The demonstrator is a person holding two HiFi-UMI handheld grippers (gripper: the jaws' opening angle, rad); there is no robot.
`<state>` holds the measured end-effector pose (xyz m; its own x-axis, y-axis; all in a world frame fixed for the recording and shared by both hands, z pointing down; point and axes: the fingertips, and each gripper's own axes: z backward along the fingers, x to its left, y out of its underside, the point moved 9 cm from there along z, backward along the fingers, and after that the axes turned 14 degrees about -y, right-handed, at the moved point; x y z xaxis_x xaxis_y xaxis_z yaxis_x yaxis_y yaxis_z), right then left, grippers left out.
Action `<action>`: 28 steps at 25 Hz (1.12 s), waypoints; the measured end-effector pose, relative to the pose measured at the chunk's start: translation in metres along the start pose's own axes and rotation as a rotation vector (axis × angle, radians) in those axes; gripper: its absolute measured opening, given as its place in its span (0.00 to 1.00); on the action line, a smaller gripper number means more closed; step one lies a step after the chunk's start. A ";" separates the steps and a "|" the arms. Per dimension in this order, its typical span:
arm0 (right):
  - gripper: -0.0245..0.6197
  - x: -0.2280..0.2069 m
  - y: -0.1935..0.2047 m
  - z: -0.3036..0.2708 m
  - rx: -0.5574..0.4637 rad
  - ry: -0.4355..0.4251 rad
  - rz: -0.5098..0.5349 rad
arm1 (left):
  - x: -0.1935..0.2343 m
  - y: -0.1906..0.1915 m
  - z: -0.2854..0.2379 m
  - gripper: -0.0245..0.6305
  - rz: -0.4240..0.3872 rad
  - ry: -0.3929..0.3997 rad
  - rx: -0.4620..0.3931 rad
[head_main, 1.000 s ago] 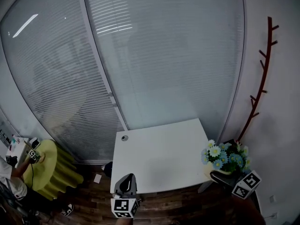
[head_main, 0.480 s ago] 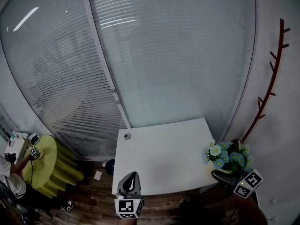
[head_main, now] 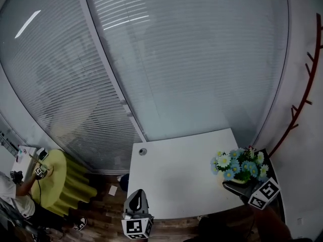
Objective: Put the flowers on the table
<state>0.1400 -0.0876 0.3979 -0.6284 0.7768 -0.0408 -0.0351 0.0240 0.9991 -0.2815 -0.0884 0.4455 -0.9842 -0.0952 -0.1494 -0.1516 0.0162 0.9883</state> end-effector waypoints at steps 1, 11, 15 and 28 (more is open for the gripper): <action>0.88 -0.008 0.001 -0.005 0.001 -0.005 0.002 | 0.000 0.001 -0.006 0.04 -0.002 -0.009 0.003; 0.88 -0.048 0.012 -0.022 0.004 -0.025 -0.013 | -0.028 -0.004 -0.044 0.04 0.005 -0.015 0.025; 0.88 -0.048 0.010 -0.029 0.021 -0.028 -0.008 | -0.037 -0.005 -0.047 0.04 -0.008 0.004 0.043; 0.88 -0.125 0.101 -0.098 0.064 -0.122 -0.095 | -0.068 0.069 -0.124 0.04 -0.022 0.003 0.183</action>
<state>0.1388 -0.2441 0.5022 -0.5255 0.8397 -0.1369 -0.0373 0.1380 0.9897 -0.2138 -0.2038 0.5274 -0.9802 -0.1001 -0.1707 -0.1876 0.1950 0.9627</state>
